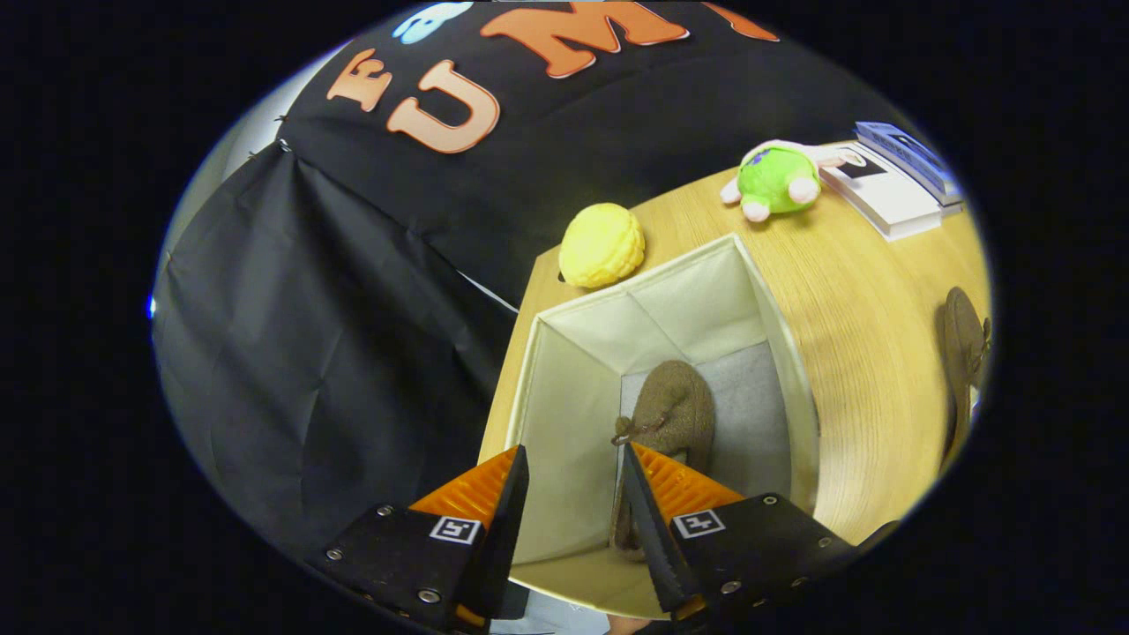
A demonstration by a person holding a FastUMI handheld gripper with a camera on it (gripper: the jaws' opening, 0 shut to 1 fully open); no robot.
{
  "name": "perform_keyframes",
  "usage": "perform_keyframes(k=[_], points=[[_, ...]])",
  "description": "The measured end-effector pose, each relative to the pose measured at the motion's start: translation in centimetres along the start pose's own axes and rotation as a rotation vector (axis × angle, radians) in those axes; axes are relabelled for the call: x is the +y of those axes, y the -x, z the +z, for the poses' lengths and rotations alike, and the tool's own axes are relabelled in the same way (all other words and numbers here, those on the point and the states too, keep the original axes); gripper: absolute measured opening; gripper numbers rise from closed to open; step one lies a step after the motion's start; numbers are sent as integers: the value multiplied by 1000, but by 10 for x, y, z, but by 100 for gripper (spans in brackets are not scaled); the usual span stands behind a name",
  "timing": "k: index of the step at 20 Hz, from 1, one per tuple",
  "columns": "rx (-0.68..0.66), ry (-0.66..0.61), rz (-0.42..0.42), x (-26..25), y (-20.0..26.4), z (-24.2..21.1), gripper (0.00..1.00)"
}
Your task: Open the storage box then place both shoes into the box .Put the left shoe in first, then the right shoe, with the right side of both shoes facing outward in a uniform manner.
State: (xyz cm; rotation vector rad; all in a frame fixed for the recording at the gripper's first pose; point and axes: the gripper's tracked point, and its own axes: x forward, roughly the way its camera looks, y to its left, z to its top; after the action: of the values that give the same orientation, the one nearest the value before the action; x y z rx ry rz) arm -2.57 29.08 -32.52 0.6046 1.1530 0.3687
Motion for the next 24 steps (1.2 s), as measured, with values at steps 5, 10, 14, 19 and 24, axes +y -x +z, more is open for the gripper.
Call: perform_keyframes(k=[5, 10, 14, 19, 24], points=[[-145, 179, 2, -8, 67, 28, 87], [-263, 247, -86, -70, 126, 52, 96], [-314, 235, -192, -136, 155, 62, 96], [-308, 205, -338, -226, 173, 56, 96], [-261, 165, -444, -299, 182, 42, 96]])
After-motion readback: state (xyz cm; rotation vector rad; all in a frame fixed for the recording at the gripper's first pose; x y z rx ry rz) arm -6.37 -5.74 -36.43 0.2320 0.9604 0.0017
